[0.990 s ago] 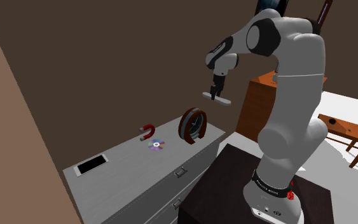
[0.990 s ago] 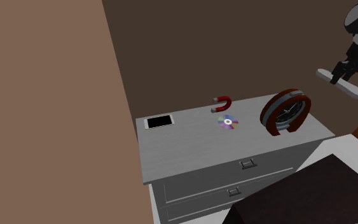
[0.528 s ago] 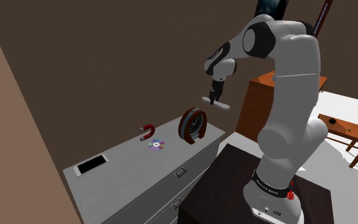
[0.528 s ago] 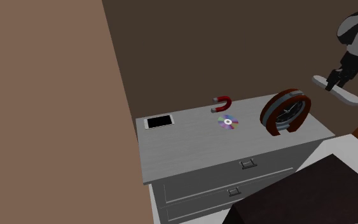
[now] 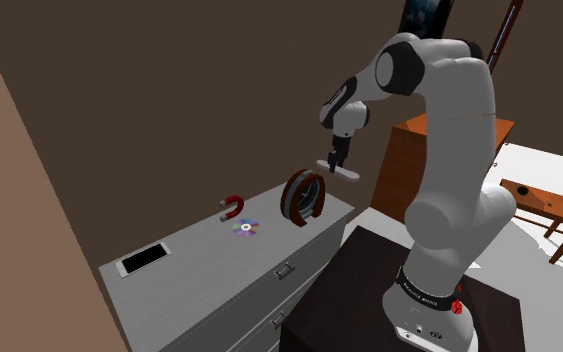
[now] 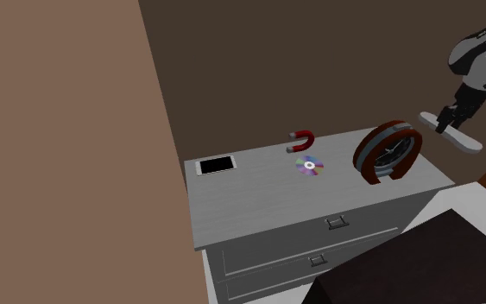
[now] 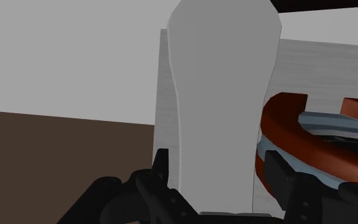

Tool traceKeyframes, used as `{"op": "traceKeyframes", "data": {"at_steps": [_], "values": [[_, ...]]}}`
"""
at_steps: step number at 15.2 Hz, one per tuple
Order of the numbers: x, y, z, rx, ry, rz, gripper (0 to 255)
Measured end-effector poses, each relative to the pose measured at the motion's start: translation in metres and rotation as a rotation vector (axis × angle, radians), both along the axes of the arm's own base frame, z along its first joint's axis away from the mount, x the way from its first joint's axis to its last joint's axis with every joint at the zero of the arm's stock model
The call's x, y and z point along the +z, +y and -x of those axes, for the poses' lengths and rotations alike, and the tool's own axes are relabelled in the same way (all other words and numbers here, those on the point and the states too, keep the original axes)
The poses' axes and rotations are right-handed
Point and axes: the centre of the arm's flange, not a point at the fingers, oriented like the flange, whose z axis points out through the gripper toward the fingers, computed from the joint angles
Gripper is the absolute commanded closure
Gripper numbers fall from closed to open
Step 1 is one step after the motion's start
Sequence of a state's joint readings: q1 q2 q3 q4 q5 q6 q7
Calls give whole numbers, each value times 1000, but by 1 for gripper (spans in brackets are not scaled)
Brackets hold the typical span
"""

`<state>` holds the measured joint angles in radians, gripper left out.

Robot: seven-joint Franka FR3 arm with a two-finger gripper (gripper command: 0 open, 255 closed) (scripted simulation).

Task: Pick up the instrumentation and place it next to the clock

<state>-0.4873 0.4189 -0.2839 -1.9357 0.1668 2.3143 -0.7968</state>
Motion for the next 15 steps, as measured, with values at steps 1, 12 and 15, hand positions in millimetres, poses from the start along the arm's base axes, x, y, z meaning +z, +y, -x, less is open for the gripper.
{"op": "traceKeyframes", "data": {"at_steps": [1, 12, 15], "values": [[-5, 0, 1, 0, 0, 0, 255], [-64, 1, 1, 0, 0, 0, 255], [-80, 1, 0, 0, 0, 0, 255]]}}
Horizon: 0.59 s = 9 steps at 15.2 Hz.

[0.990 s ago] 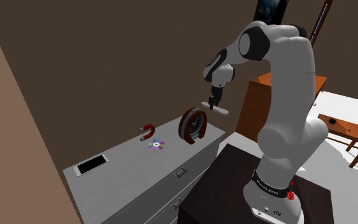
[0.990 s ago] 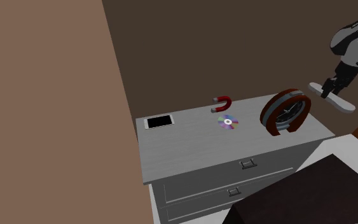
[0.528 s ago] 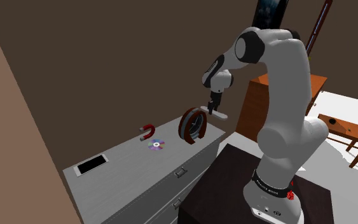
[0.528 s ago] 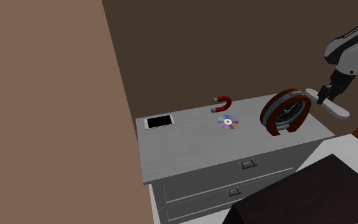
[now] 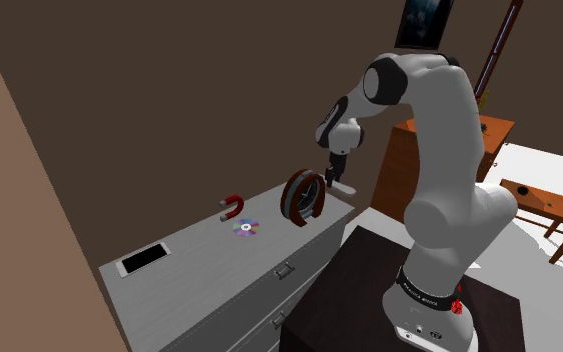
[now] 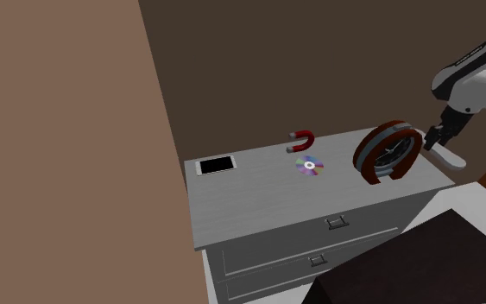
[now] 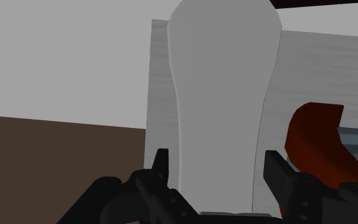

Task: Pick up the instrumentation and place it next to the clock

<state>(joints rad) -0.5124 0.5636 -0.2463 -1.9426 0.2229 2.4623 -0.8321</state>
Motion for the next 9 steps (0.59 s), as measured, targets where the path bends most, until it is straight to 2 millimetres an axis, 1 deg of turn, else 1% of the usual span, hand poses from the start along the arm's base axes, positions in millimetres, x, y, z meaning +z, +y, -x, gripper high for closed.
{"op": "traceKeyframes", "data": {"at_steps": [9], "values": [[-47, -1, 0, 0, 0, 0, 255]]}}
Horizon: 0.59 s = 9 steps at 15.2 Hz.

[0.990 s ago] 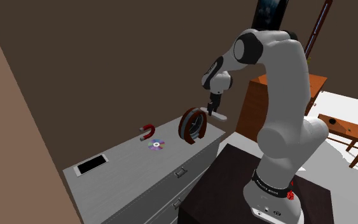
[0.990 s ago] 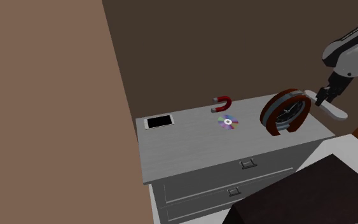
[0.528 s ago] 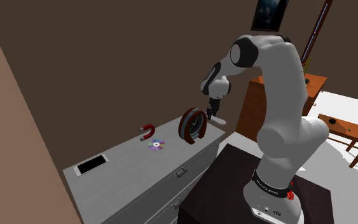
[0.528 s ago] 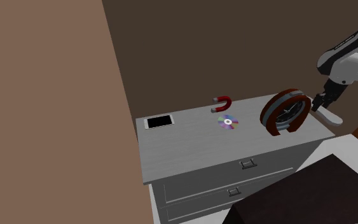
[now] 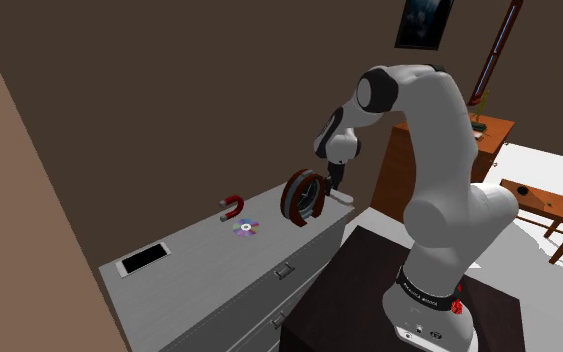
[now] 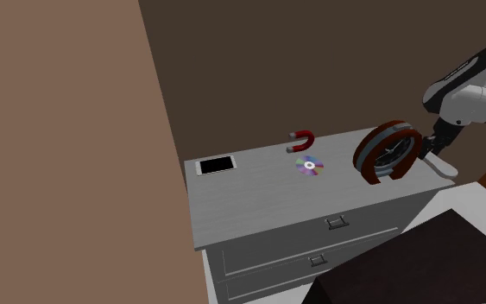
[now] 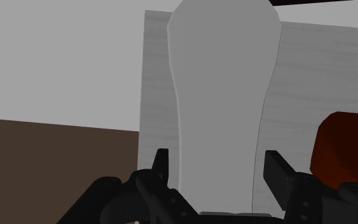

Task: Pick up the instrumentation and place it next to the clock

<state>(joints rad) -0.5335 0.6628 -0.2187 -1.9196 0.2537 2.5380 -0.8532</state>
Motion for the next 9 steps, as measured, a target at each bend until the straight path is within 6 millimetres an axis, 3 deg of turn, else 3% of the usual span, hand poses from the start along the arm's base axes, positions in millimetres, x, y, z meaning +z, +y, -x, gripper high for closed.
{"op": "traceKeyframes", "data": {"at_steps": [6, 9], "values": [[-32, 0, 0, 0, 0, 0, 255], [-37, 0, 0, 0, 0, 0, 255]]}}
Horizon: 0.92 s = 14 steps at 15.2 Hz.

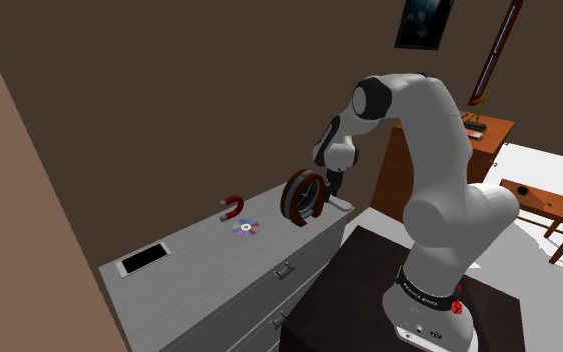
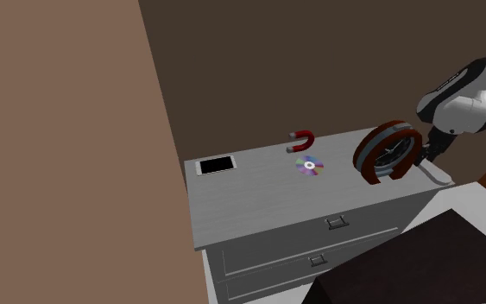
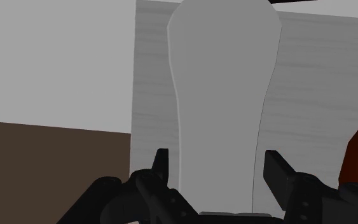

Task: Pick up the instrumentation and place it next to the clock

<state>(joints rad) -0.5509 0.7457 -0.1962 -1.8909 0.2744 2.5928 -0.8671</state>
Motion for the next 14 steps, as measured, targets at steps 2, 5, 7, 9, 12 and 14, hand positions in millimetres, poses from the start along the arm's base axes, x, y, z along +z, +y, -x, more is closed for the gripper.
{"op": "traceKeyframes", "data": {"at_steps": [2, 5, 7, 9, 12, 14], "values": [[-1, 0, 0, 0, 0, 0, 255], [-1, 0, 0, 0, 0, 0, 0], [-1, 0, 0, 0, 0, 0, 0], [-1, 0, 0, 0, 0, 0, 0], [5, 0, 0, 0, 0, 0, 0], [28, 1, -1, 0, -1, 1, 0]]}}
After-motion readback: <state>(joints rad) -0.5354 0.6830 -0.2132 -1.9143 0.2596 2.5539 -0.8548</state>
